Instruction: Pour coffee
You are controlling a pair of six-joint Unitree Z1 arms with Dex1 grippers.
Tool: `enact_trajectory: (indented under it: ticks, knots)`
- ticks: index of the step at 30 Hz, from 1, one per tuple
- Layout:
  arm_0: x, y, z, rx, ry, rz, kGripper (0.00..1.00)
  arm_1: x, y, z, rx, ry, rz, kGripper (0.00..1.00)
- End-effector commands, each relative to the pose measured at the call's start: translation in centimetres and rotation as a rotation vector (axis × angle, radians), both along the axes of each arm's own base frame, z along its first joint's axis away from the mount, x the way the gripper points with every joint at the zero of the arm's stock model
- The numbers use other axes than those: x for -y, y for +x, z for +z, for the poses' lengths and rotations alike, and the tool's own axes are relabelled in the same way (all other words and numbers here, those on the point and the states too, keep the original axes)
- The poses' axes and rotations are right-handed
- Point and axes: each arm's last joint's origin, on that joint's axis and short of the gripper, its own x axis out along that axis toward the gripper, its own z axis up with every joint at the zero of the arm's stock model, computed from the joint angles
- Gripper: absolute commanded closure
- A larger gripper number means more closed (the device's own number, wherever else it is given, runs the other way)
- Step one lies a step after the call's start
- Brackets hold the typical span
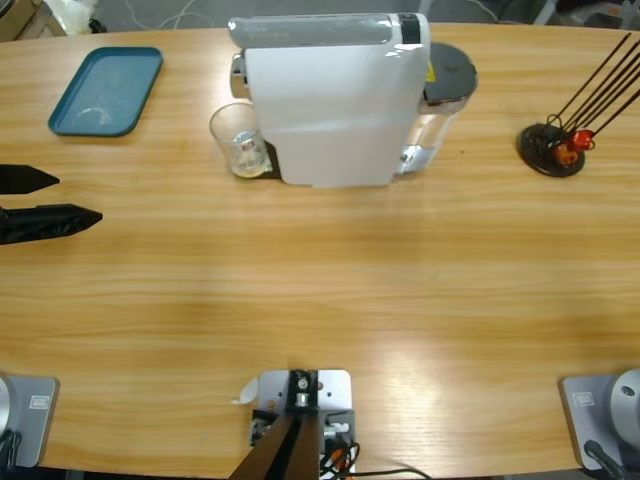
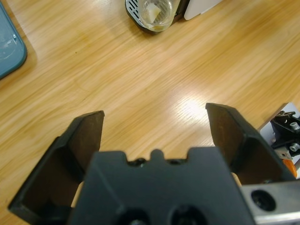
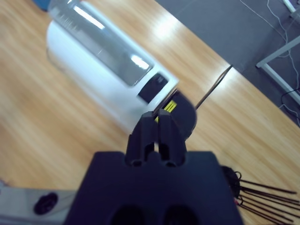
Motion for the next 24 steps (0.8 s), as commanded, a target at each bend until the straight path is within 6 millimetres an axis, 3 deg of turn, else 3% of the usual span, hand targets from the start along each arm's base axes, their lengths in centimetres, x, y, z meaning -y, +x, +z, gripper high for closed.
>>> enact_trajectory:
  ticks: [1,24]
  knots:
    - [0.3,0.1,-1.3,-0.037,0.022,-0.026,0.055,-3.2,5.3,-2.3,-0.092,-0.102,-0.008,1.0]
    - [0.3,0.1,-1.3,-0.036,0.02,-0.031,0.055,-4.9,7.4,-3.4,-0.148,-0.157,0.006,1.0]
